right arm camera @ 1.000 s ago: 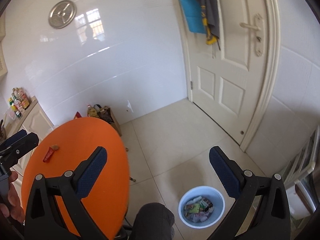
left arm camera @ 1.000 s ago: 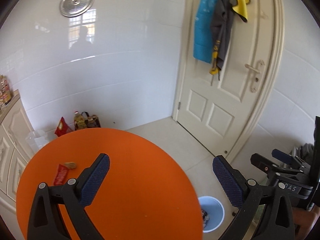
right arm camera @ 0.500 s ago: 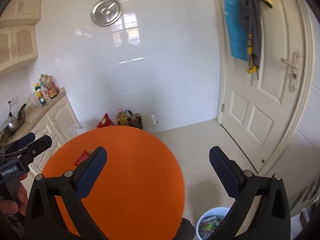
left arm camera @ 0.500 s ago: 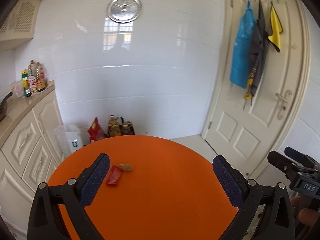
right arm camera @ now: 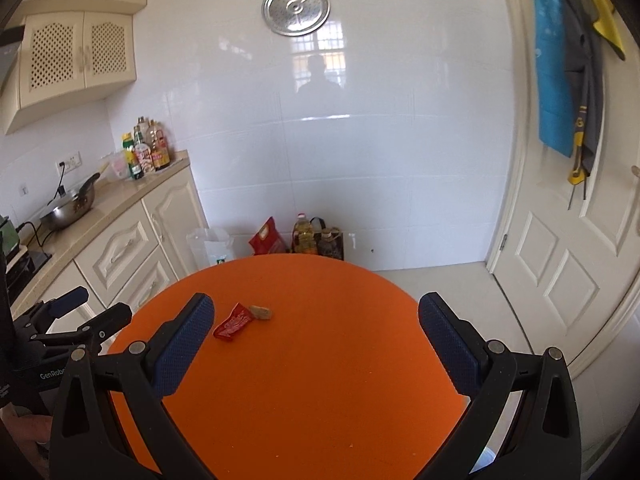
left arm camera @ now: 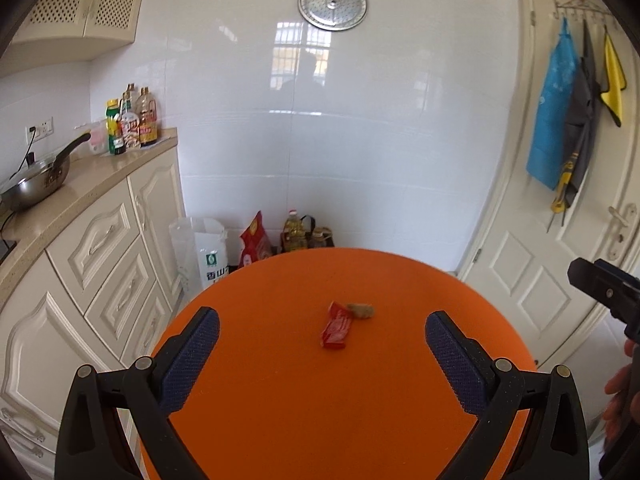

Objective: Collect trash
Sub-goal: 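Return both grippers from the bucket to the orange table, then grasp the red wrapper with the left gripper while the right grasps the brown crumb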

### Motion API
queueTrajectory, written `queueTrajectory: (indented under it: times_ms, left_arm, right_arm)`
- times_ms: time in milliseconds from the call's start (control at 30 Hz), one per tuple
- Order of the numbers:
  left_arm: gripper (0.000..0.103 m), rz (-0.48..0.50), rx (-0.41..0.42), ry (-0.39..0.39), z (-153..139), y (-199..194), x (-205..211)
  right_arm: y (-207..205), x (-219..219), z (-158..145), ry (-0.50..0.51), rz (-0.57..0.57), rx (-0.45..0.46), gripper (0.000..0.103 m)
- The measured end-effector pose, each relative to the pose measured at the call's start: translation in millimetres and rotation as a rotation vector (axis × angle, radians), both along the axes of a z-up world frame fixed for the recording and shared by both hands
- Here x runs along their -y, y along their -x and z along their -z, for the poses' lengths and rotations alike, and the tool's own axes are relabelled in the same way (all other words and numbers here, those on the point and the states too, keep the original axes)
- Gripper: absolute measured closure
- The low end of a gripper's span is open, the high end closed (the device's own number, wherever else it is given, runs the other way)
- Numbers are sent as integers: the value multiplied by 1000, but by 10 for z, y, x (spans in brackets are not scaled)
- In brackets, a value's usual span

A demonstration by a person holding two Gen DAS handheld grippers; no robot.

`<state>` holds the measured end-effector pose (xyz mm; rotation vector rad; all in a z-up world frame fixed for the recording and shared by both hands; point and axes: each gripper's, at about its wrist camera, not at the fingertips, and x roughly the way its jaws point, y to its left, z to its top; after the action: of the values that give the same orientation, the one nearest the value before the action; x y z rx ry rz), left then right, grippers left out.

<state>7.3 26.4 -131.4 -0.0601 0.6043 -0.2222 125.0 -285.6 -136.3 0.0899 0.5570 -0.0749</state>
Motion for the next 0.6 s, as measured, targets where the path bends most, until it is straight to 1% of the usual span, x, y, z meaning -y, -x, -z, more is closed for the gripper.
queueTrajectory:
  times_ms: [67, 167, 233, 433, 567, 600]
  left_arm:
    - [1, 3, -34, -8, 95, -154, 35]
    - [1, 19, -83, -31, 235, -439, 220]
    - [1, 42, -113, -48, 294, -728, 400]
    - [1, 89, -216, -114, 668, -1527, 899]
    - [3, 101, -282, -141, 899, -2098, 1219]
    - [6, 102, -294, -140, 951, -2205, 1267]
  right_arm:
    - [-133, 10, 98, -9, -10, -29, 0]
    - [-292, 49, 261, -16, -15, -69, 0]
    - [-401, 90, 368, -20, -15, -95, 0]
    - [-744, 230, 681, -43, -11, -167, 0]
    - [-991, 278, 890, -60, -18, -210, 0]
    - [-1040, 283, 926, -64, -21, -218, 0]
